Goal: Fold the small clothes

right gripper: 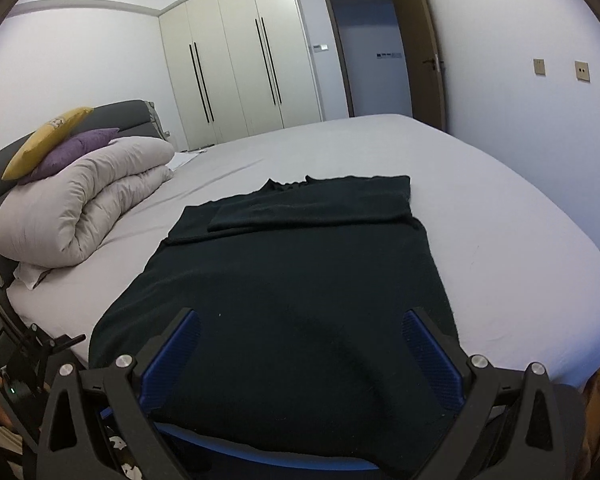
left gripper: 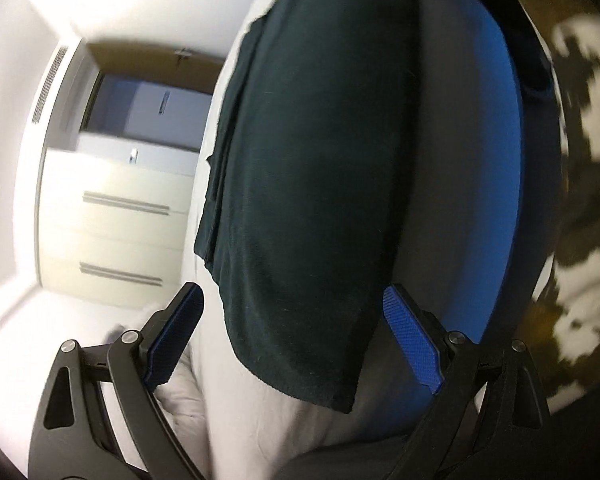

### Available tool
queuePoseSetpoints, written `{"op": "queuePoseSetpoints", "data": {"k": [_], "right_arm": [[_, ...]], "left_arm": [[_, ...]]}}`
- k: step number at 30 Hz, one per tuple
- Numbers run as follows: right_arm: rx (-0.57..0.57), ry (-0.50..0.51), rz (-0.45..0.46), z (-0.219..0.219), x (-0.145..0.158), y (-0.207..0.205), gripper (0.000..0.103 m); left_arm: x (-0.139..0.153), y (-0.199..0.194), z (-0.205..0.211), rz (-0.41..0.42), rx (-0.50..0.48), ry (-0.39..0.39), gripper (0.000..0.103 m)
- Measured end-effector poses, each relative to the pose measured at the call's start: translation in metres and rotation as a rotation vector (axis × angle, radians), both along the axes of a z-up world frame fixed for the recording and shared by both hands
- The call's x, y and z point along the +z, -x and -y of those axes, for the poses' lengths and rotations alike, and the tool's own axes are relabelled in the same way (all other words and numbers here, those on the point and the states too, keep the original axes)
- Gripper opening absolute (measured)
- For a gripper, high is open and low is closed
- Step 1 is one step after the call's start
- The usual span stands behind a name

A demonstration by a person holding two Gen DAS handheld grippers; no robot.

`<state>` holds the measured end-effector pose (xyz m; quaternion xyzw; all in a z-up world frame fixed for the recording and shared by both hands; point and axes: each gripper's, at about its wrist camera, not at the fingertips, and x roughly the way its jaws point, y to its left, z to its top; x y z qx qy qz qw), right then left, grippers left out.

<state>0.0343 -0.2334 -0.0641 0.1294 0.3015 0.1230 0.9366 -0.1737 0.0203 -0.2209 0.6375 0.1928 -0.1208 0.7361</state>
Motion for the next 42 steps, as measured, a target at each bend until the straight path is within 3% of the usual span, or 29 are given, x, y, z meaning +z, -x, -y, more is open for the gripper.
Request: {"op": "queuePoseSetpoints", "data": {"k": [6,11,13,15,20,22,24,30,36,42], "right_arm": [[0.001,-0.005,-0.008,-0.002,-0.003,-0.001,0.103],[0.002,0.008,0.005,-0.001,-0.001,0.003,0.103],[-0.001,0.008,0.009,0.001,0.001,0.004,0.103],[0.002,0.016,0.014,0.002,0.003,0.006,0.103],[0.029,0.092,0.038,0.0,0.006,0.016,0.103],[0.046,0.116,0.033,-0.002,0.003,0.021,0.103],[0.066,0.159,0.027,-0.005,0.0,0.029,0.103],[0.131,0.335,0.015,-0.024,-0.017,0.054,0.099],[0.171,0.539,0.023,-0.05,-0.031,0.066,0.094],[0.274,0.87,0.042,-0.083,-0.056,0.072,0.087]], "left_arm": [[-0.035,0.0,-0.015,0.11,-0.017,-0.171,0.092],[-0.035,0.005,-0.021,0.144,-0.028,-0.174,0.095],[-0.025,0.009,-0.022,0.142,-0.025,-0.124,0.087],[-0.011,0.012,-0.023,0.158,-0.014,-0.072,0.071],[0.028,0.013,-0.027,0.161,0.003,0.061,0.049],[0.036,0.015,-0.029,0.149,0.0,0.094,0.032],[0.045,0.019,-0.03,0.141,-0.007,0.13,0.031],[0.062,0.022,-0.035,0.095,0.03,0.175,0.005],[0.109,0.007,-0.04,0.086,0.1,0.371,0.004],[0.151,-0.013,-0.041,0.079,0.127,0.463,0.004]]}}
